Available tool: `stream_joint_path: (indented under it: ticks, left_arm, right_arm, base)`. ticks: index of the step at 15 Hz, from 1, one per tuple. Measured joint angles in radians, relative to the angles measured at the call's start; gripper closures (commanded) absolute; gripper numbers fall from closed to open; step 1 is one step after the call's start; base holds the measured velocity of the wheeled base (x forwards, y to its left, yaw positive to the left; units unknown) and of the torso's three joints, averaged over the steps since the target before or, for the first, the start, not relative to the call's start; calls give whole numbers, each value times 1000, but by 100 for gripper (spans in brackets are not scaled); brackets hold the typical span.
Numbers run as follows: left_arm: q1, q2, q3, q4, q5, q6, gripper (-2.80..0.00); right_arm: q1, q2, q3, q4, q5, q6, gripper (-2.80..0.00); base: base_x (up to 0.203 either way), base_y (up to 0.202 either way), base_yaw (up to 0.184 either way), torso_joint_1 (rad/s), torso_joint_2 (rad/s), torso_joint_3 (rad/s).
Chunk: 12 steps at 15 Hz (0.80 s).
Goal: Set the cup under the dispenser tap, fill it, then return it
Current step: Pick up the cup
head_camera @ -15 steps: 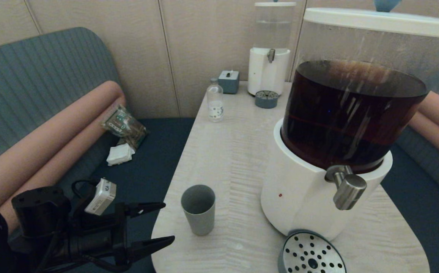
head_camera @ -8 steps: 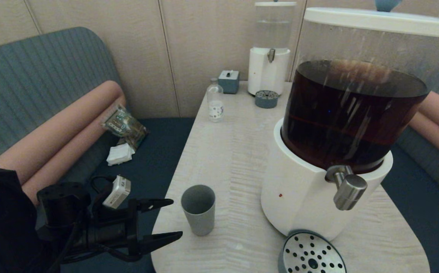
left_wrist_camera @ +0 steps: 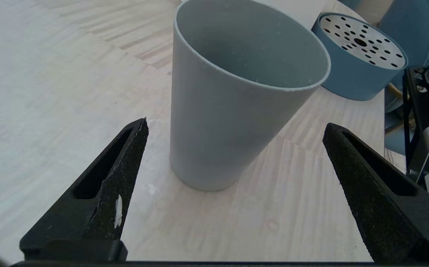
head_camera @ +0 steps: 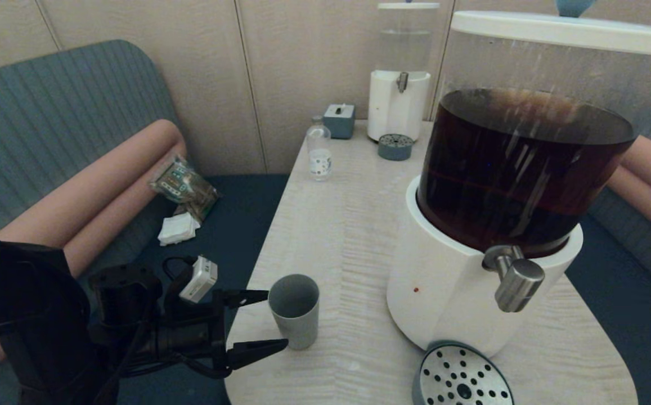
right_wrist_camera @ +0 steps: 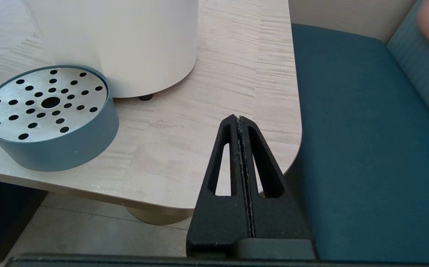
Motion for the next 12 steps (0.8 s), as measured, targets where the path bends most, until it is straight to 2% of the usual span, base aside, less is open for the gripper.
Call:
stream_joint_path:
  ticks: [12]
  left_arm:
    - [-73, 58, -91, 0, 12, -14, -280]
  right_arm:
    - [0, 0, 0, 0, 0, 0, 0]
  base:
    - [0, 0, 0, 0, 0, 0]
